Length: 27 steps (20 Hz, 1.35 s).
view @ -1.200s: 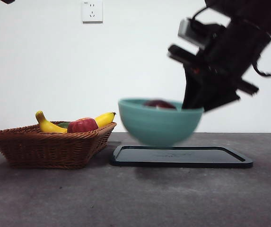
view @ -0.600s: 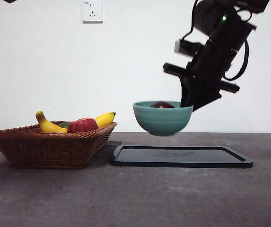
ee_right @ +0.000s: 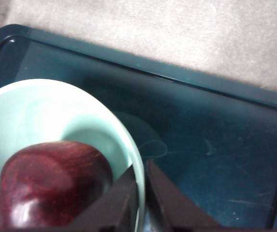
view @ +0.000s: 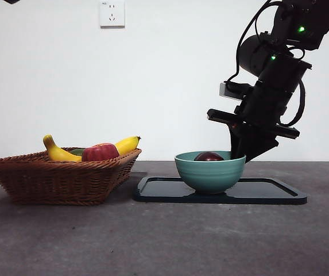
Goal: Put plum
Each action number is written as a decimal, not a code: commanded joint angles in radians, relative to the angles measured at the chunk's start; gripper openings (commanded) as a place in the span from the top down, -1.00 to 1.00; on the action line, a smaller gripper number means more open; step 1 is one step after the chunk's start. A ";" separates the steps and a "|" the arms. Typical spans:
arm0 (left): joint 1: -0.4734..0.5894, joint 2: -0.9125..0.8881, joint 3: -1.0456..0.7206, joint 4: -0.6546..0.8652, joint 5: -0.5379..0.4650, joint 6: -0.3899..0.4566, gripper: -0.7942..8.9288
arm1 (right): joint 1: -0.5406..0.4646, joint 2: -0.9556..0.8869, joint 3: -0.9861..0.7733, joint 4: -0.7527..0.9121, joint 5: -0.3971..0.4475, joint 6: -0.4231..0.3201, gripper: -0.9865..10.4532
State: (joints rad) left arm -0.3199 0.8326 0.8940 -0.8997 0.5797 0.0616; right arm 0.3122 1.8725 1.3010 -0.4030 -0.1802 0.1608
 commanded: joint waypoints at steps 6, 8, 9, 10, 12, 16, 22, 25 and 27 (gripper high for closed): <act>-0.002 0.005 0.008 0.005 0.008 0.001 0.07 | 0.004 0.018 0.027 -0.011 -0.002 -0.013 0.68; -0.002 0.005 0.008 0.003 0.008 0.001 0.07 | 0.004 0.018 0.027 -0.018 -0.002 -0.012 0.56; -0.002 0.005 0.008 0.003 0.008 0.001 0.07 | 0.004 0.018 0.027 -0.022 -0.001 -0.012 0.54; -0.002 0.005 0.008 0.003 0.008 0.001 0.07 | 0.004 0.018 0.027 -0.023 -0.001 -0.011 0.54; -0.002 0.005 0.008 0.004 0.008 0.001 0.07 | 0.004 0.013 0.032 -0.022 0.001 -0.011 0.53; -0.002 0.005 0.008 0.006 0.008 0.001 0.07 | -0.008 -0.078 0.040 -0.034 0.006 -0.011 0.52; -0.002 0.005 0.008 0.010 0.008 0.001 0.07 | -0.014 -0.333 0.040 -0.166 -0.031 -0.026 0.52; -0.002 0.005 0.008 0.010 0.008 0.001 0.07 | -0.004 -0.460 0.040 -0.283 -0.056 -0.042 0.52; -0.002 0.005 0.008 0.010 0.008 0.001 0.07 | 0.006 -0.532 0.038 -0.356 -0.056 -0.054 0.52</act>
State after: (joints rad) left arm -0.3199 0.8326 0.8940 -0.8951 0.5797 0.0612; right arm 0.3138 1.3224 1.3216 -0.7666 -0.2348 0.1249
